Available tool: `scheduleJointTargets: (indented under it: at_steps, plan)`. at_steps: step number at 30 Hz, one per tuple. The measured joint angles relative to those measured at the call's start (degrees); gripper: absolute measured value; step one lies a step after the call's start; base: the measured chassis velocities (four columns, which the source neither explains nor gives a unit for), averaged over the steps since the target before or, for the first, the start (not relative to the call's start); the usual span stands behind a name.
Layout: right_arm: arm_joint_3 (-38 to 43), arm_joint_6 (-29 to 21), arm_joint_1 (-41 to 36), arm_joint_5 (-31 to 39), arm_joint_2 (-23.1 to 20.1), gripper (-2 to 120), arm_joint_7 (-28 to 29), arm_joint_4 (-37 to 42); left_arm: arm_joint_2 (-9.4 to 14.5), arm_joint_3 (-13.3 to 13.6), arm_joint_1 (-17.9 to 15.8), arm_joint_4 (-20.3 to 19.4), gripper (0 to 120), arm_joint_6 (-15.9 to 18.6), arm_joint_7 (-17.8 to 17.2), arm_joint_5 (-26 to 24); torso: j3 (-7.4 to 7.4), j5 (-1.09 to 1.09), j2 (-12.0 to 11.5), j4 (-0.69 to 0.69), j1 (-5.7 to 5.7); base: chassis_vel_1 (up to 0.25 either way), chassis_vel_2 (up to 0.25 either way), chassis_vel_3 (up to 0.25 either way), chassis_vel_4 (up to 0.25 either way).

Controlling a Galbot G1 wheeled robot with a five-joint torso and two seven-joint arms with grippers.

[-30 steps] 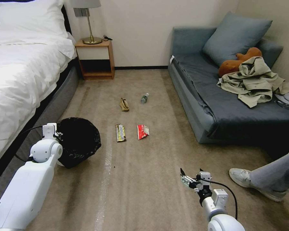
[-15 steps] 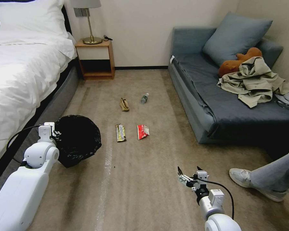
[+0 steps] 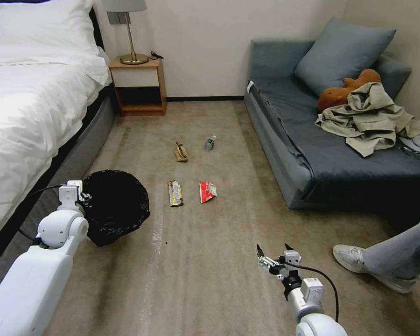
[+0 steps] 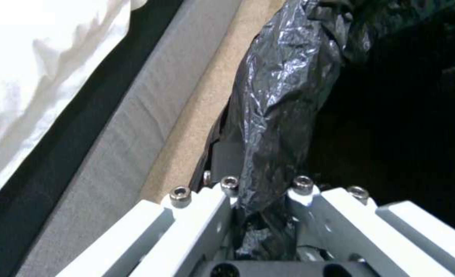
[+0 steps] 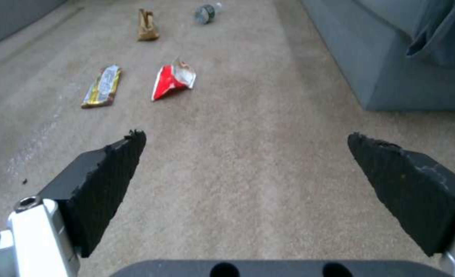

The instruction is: Pick up the trash bin, then pick up the garbage on the floor and place it into the trash bin.

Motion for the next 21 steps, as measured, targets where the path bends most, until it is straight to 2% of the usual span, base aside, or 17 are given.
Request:
scheduleJointTargets:
  at_steps: [7, 21]
  plan:
    - [-0.25, 0.18, -0.34, -0.44, 0.43, 100, -0.14, -0.25, 0.11, 0.13, -0.12, 0.50, 2, -0.26, 0.03, -0.07, 0.00, 0.00, 0.00, 0.00, 0.00, 0.000, 0.000, 0.000, 0.000]
    - [-0.34, 0.26, -0.57, -0.86, 0.77, 100, -0.16, -0.59, 0.51, -0.08, 0.23, 0.64, 2, -0.52, 0.13, -0.32, 0.00, 0.01, 0.00, 0.00, 0.00, -0.093, 0.091, 0.086, -0.090]
